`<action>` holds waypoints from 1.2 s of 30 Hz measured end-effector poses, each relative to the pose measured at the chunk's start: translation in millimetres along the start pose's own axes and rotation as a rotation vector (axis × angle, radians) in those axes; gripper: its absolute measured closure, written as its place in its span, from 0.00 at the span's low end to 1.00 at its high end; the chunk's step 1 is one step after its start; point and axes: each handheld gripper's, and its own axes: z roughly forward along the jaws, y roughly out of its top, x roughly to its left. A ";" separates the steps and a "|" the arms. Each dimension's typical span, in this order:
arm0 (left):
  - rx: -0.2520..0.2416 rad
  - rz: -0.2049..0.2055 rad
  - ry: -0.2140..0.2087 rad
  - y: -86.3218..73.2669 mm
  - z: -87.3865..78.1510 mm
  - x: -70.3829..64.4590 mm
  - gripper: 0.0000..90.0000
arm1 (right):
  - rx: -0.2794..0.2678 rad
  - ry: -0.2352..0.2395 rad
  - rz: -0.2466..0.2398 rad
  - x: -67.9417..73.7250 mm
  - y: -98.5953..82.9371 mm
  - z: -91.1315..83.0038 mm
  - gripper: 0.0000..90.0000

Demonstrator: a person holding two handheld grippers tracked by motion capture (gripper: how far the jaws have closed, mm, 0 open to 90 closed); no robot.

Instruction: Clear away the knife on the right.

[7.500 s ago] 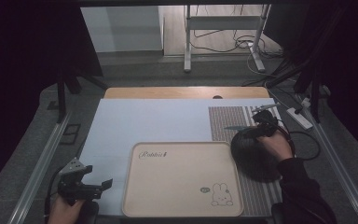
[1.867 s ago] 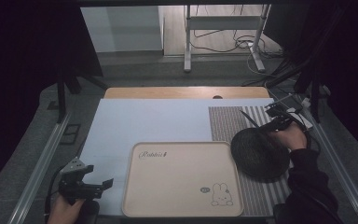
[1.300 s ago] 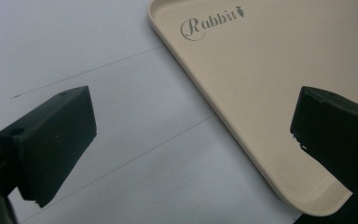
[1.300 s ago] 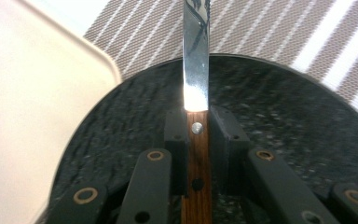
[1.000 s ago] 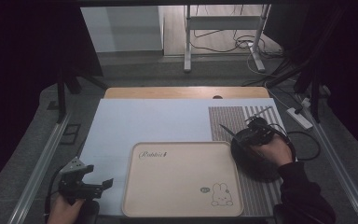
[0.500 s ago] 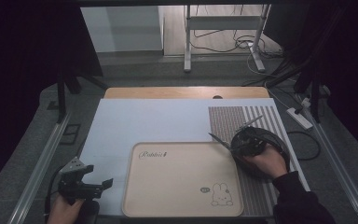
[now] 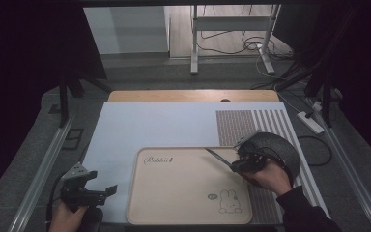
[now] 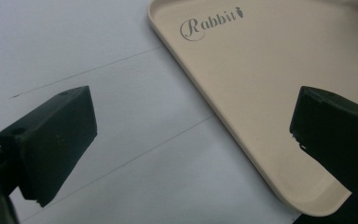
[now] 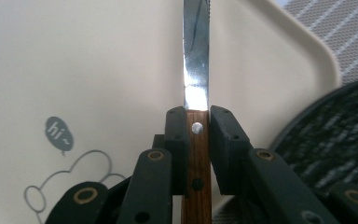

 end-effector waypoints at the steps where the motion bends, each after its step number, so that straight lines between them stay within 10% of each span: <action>1: 0.000 0.000 0.000 0.0 0.0 0.0 0.01 | 0.004 -0.004 -0.004 3.3 0.2 0.4 0.86; 15: 0.000 0.002 0.000 0.1 0.3 -0.1 0.01 | 0.015 0.013 -0.042 37.8 0.8 12.7 0.86; 36: 0.004 0.006 0.002 0.4 0.5 -0.5 0.01 | 0.004 0.009 -0.038 34.9 -2.2 27.1 0.76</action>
